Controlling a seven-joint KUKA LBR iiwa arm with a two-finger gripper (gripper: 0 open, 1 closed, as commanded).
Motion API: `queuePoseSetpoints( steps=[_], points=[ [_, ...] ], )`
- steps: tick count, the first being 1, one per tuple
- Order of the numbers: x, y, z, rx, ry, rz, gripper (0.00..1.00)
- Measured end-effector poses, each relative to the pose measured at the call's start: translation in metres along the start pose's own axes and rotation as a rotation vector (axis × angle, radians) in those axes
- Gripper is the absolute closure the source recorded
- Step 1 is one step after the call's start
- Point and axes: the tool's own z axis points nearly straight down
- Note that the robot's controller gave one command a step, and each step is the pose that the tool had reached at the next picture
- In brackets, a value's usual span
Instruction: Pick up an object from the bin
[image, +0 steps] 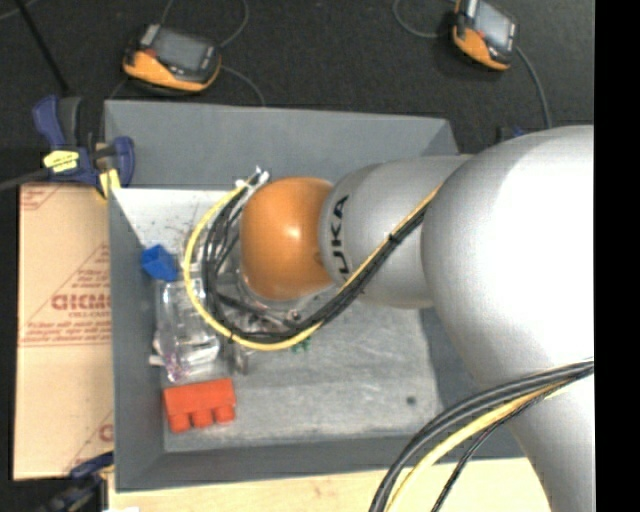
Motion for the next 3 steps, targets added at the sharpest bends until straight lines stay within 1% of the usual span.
queuePoseSetpoints(
  steps=[1, 2, 3],
  points=[
    [0.000, -0.001, 0.000, 0.000, 0.000, 0.005, 0.00],
    [-0.006, 0.015, 0.000, 0.009, 0.002, 0.003, 0.00],
    [0.011, 0.036, 0.001, 0.018, 0.009, 0.094, 0.00]
  ],
)
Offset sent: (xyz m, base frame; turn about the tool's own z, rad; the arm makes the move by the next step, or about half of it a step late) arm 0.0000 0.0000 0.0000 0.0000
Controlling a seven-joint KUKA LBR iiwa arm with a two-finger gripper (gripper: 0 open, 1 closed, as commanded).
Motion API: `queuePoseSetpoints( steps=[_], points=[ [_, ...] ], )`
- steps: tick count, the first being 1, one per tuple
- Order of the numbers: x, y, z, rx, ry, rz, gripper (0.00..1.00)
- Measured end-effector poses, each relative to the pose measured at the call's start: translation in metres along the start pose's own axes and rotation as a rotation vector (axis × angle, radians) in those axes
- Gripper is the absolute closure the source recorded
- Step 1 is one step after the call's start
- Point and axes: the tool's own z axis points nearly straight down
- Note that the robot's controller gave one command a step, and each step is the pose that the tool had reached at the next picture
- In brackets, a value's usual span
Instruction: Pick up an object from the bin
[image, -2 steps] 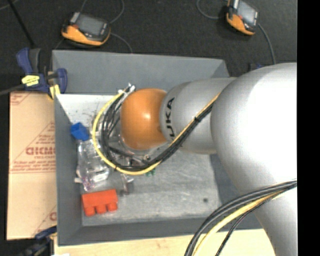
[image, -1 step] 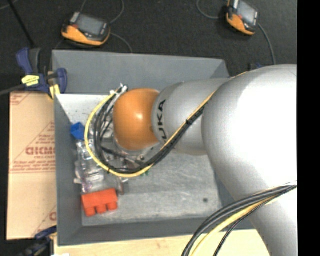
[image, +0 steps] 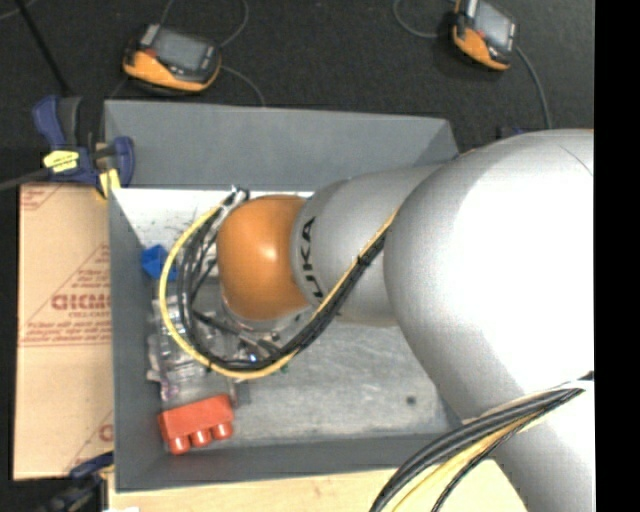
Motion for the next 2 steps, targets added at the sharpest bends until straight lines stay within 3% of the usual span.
queuePoseSetpoints(
  steps=[1, 2],
  points=[
    [0.019, -0.025, -0.049, -0.013, -0.018, -0.533, 0.00],
    [-0.033, 0.026, -0.016, -0.012, -0.036, -0.491, 0.00]
  ],
)
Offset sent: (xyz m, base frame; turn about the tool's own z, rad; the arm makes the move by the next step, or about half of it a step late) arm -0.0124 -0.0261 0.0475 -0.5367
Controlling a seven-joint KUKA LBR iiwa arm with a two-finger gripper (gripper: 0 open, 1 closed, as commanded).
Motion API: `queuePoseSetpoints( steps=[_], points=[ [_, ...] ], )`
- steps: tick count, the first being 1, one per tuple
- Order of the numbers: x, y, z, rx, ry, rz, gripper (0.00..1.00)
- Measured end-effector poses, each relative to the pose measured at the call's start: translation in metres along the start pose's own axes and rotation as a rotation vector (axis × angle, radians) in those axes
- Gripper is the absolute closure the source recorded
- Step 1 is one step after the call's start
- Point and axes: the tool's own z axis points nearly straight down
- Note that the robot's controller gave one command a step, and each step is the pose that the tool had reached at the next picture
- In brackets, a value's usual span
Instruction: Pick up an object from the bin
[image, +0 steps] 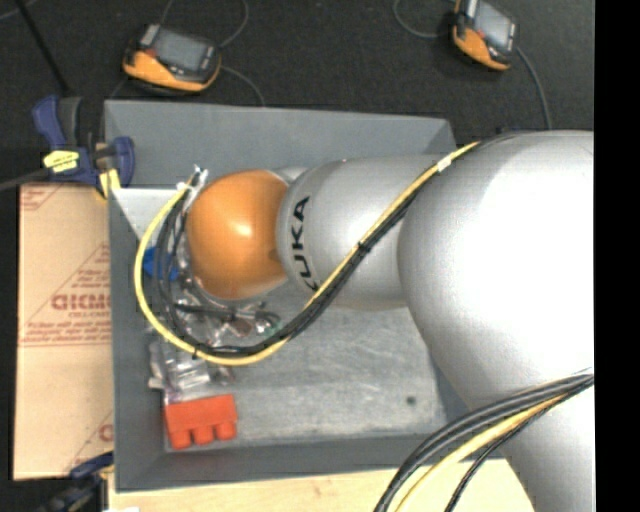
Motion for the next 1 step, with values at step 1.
queuePoseSetpoints(
  steps=[1],
  points=[
    [0.0540, 0.0432, 0.0091, -0.003, 0.012, -0.179, 0.00]
  ],
)
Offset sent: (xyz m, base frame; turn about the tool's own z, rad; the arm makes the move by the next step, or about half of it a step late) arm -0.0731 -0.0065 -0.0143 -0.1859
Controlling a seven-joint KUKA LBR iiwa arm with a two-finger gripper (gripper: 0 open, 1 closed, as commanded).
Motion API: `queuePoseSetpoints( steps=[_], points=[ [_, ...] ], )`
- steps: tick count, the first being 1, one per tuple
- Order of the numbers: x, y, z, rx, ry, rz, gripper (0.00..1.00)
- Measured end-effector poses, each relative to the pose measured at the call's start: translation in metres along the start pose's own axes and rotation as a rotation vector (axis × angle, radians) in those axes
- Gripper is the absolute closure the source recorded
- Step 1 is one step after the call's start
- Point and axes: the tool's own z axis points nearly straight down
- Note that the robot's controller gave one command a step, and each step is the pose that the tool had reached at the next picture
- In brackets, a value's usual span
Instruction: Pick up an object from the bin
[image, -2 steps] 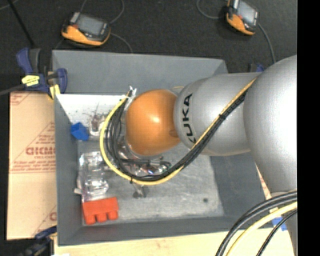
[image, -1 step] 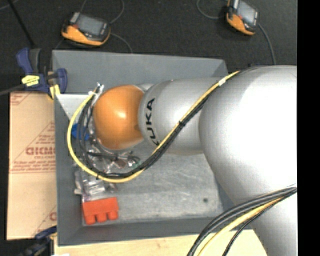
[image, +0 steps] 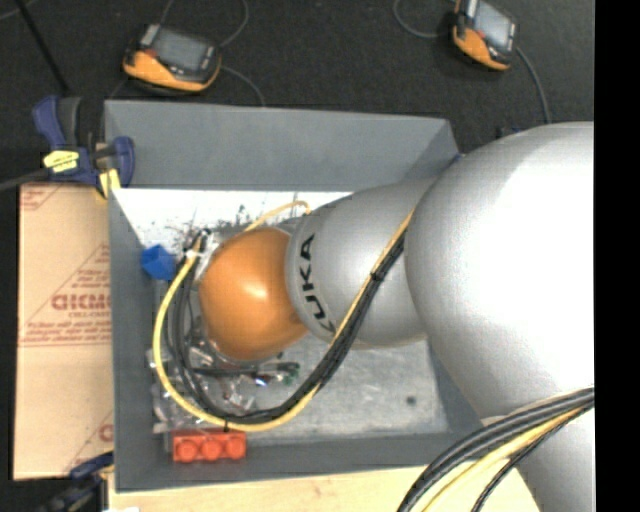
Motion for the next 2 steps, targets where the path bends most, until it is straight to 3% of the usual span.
queuePoseSetpoints(
  steps=[1, 2],
  points=[
    [0.0459, -0.0115, -0.0083, 0.019, -0.028, -0.506, 0.00],
    [0.0391, -0.0077, -0.0118, 0.020, -0.044, -0.507, 1.00]
  ],
)
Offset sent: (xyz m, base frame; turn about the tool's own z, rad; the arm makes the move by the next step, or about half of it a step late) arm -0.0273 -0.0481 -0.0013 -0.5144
